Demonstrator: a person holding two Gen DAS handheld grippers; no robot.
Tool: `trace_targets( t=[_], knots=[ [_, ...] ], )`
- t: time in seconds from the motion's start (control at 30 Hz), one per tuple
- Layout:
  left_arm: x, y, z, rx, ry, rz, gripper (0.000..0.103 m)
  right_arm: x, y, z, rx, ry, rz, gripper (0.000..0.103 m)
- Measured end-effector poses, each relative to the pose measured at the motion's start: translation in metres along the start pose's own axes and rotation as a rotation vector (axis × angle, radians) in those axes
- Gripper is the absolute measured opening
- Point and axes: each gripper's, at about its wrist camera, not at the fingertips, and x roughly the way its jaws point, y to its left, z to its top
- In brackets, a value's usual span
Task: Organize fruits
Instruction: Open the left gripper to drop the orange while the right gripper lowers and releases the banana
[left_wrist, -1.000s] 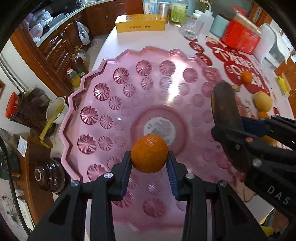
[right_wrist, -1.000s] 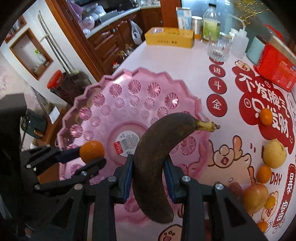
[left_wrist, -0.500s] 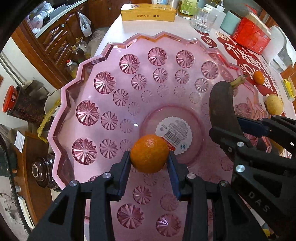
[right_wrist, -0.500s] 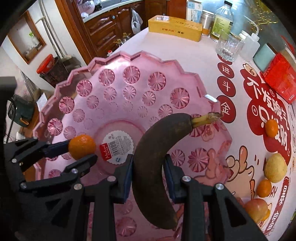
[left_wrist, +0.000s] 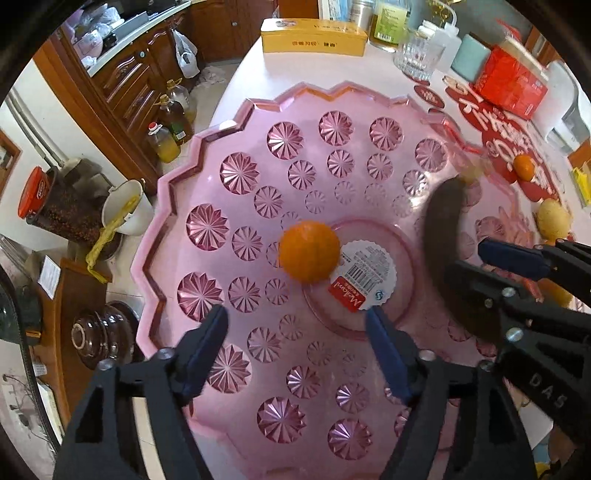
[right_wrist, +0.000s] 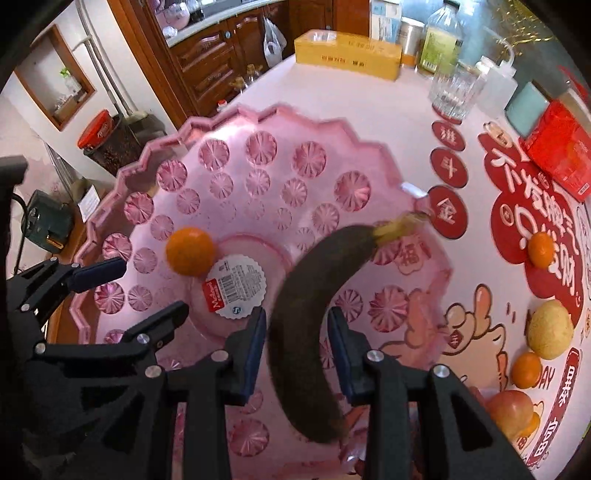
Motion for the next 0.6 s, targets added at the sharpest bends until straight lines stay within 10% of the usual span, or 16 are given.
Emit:
trace_targets(
  t=[0.17,0.6],
  knots=[
    [-0.014,0.0,-0.005,-0.002,-0.013,-0.014,0.092,-0.026,0.001,-0.004,-0.02,-0.074,0.0,0.052],
    [-0.059,-0.02,-0.023,0.041,-0.08,-0.022,0.092,-0.074,0.009,-0.024,-0.014,-0.161,0.024,0.052]
  ],
)
